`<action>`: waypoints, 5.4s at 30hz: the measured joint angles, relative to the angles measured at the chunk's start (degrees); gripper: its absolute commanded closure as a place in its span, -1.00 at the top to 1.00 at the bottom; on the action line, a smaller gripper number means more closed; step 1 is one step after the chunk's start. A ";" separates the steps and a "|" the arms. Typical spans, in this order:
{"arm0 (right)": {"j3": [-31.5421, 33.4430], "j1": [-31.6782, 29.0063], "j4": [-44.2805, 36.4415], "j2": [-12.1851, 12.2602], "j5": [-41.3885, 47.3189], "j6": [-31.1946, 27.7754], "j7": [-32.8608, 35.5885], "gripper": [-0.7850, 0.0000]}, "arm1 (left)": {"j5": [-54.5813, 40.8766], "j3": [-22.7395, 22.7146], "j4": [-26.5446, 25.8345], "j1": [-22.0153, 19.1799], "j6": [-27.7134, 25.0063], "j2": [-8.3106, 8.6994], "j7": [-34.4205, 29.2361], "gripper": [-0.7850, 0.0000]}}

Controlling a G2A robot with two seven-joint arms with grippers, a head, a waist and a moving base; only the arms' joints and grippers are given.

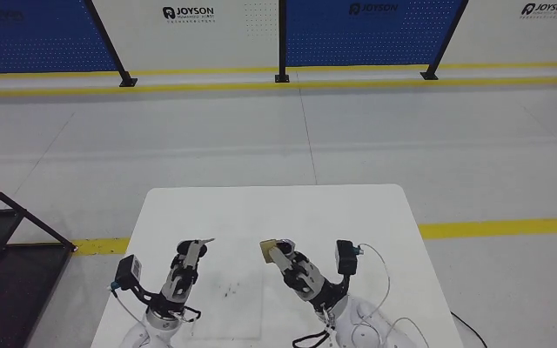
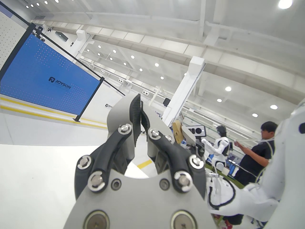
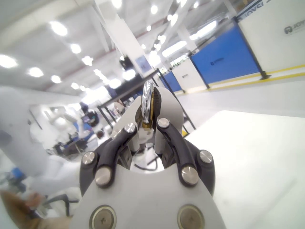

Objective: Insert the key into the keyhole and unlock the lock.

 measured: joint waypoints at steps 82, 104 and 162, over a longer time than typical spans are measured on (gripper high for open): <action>-7.58 5.50 6.99 -3.72 3.04 -0.14 -9.08 -1.00 | -12.44 11.42 0.11 -4.26 -5.25 -2.80 -8.66 -1.00; -7.58 5.50 6.99 -3.72 3.04 -0.14 -9.08 -1.00 | -16.00 12.25 -0.43 -4.61 -5.25 -2.34 -12.38 -1.00; -4.17 3.42 4.84 -4.22 4.33 -0.02 -3.57 -1.00 | -8.60 8.94 0.11 -4.77 -5.25 -4.26 -10.67 -0.08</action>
